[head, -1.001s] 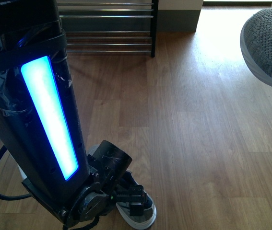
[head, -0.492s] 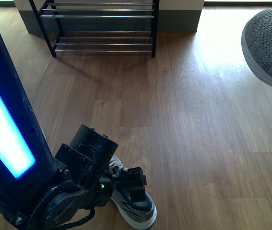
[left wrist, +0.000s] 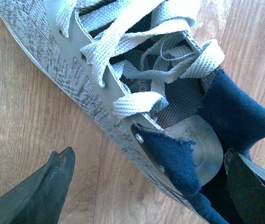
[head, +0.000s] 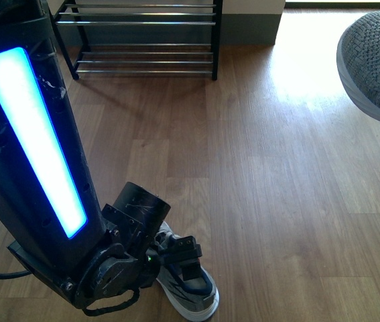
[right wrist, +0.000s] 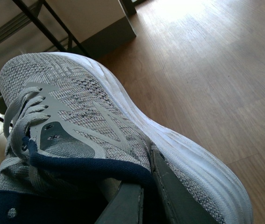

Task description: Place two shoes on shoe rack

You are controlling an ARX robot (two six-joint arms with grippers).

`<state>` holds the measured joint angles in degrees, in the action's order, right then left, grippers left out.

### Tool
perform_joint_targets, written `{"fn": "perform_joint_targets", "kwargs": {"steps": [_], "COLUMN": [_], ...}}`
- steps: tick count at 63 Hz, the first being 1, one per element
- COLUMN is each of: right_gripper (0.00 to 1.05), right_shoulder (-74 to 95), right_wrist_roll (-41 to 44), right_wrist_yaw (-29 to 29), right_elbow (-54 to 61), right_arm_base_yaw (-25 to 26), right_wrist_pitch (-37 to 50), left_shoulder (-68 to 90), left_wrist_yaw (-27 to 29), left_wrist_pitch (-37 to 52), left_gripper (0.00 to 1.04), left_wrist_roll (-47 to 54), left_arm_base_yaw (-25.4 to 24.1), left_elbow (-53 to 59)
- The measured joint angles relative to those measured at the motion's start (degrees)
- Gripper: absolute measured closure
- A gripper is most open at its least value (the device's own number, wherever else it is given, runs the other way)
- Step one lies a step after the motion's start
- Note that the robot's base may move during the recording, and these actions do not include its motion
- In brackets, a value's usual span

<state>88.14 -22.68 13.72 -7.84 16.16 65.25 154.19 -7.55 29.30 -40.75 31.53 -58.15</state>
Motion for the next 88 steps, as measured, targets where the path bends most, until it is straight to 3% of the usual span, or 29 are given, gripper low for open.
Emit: {"fn": "perform_joint_targets", "kwargs": {"steps": [41,51,61,88], "right_gripper": [1.03,1.03,1.03,1.03], "right_shoulder": [0.00,0.00,0.00,0.00], "right_wrist_roll": [-0.02,0.00,-0.02,0.00], "right_wrist_yaw": [0.00,-0.02,0.00,-0.02], "right_elbow": [0.00,0.00,0.00,0.00], "right_arm_base_yaw": [0.00,0.00,0.00,0.00], "right_wrist_pitch": [0.00,0.00,0.00,0.00], "left_shoulder": [4.46,3.76,3.63,4.09], "left_wrist_yaw": [2.91,2.21,3.04,4.13], "left_wrist_pitch": [-3.28,-2.67,-3.30,-6.78], "left_gripper": [0.09,0.29,0.08,0.70], "left_wrist_roll": [-1.11,-1.11,-0.79,-0.39], "left_arm_base_yaw": [0.20,-0.04,-0.79,0.22], "left_elbow": [-3.50,-1.90,-1.49,-4.35]}}
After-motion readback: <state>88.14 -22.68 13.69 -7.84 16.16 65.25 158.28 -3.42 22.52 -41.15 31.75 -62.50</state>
